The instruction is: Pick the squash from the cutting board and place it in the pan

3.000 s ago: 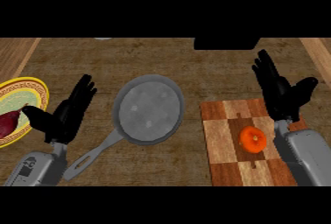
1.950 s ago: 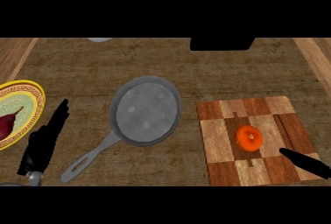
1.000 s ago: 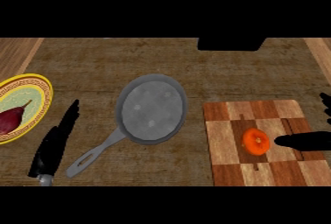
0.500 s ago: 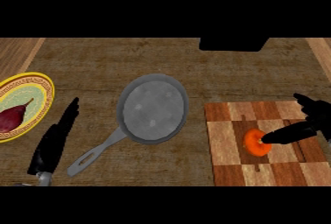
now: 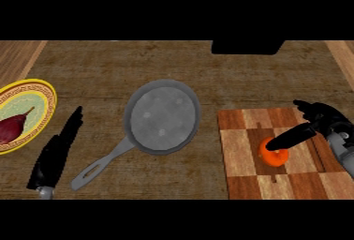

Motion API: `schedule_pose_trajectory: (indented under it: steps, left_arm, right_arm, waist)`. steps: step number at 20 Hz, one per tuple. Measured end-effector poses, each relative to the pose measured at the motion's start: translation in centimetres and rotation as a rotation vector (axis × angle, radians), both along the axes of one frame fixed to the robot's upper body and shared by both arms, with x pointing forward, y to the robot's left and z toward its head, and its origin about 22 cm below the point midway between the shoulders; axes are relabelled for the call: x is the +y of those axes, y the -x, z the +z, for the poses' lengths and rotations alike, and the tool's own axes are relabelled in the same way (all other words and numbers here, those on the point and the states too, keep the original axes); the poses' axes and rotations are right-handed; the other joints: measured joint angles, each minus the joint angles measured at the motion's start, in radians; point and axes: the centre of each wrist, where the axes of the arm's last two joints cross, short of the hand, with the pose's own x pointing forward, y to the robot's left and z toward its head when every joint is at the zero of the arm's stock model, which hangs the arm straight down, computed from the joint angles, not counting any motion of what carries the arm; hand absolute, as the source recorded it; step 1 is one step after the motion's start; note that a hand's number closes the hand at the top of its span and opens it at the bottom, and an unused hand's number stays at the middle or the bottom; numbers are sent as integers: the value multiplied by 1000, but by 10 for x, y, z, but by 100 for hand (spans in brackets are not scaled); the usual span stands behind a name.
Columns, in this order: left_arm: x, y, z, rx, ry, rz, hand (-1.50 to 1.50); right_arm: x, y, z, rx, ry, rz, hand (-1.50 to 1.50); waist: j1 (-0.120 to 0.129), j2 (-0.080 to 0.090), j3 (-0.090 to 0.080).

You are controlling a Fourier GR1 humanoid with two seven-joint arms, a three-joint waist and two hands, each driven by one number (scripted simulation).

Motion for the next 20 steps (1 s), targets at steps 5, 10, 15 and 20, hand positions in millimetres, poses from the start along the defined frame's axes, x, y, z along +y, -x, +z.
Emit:
schedule_pose_trajectory:
  steps: [5, 10, 15, 20]
  left_arm:
    - [4, -2, 5, -2, 2, 1, 0]
    - [4, 2, 1, 3, 5, 10, 0]
    - [7, 5, -2, 6, 0, 16, 0]
    - [5, 8, -4, 3, 2, 16, 0]
  right_arm:
    - [4, -8, -12, 62, 20, 11, -150]
    - [2, -8, -27, 116, 35, 14, -150]
    - [11, -10, -45, 162, 31, 21, -150]
    - [16, -12, -53, 186, 30, 28, -150]
  waist:
    - [-1, 0, 0]
    - [-8, -2, 0]
    - [-9, -2, 0]
    - [-11, -2, 1]
